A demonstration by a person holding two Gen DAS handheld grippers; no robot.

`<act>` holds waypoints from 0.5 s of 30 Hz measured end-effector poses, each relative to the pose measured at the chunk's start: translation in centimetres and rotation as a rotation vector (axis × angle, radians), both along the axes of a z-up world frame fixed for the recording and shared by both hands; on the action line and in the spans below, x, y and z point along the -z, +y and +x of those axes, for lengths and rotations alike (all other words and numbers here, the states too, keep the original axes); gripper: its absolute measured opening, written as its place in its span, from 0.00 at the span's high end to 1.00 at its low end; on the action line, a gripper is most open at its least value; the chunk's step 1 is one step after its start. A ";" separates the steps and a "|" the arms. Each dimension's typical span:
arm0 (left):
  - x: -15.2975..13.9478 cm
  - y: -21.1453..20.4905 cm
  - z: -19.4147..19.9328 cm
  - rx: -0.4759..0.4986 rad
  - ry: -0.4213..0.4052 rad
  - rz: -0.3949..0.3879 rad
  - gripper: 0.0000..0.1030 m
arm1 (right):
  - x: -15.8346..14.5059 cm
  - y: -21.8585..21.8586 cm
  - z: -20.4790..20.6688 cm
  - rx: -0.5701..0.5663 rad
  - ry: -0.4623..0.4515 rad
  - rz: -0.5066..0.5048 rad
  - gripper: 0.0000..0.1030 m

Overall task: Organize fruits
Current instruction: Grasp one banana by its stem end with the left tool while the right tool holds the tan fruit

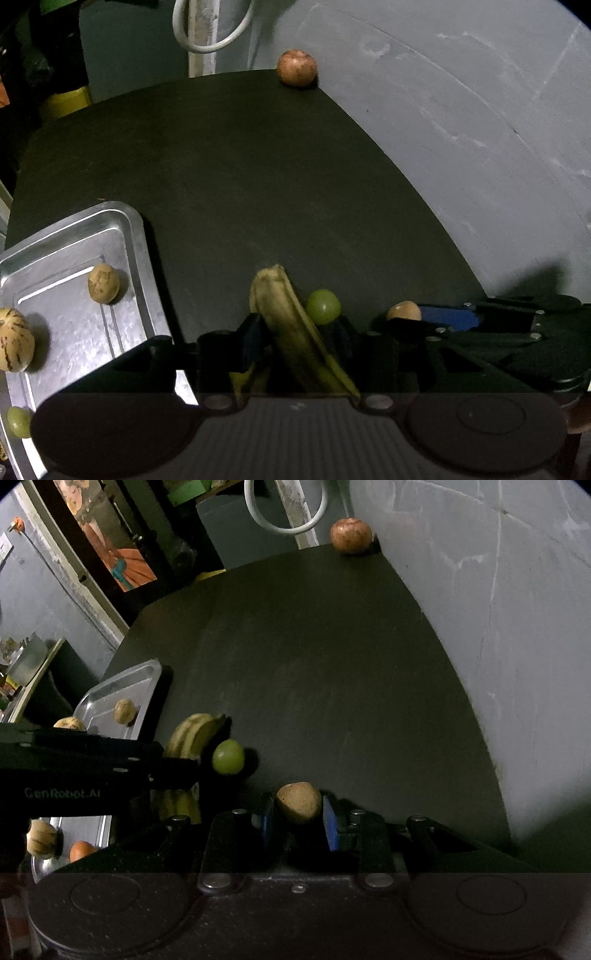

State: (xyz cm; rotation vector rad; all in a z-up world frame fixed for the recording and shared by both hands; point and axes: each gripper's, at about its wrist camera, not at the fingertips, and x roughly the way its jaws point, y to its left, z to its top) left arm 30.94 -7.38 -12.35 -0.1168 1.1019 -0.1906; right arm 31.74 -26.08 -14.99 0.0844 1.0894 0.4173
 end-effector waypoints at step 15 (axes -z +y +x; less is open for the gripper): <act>2.0 -0.1 0.6 0.006 0.109 0.046 0.50 | -0.3 -0.2 -2.3 0.040 -0.002 -0.003 0.71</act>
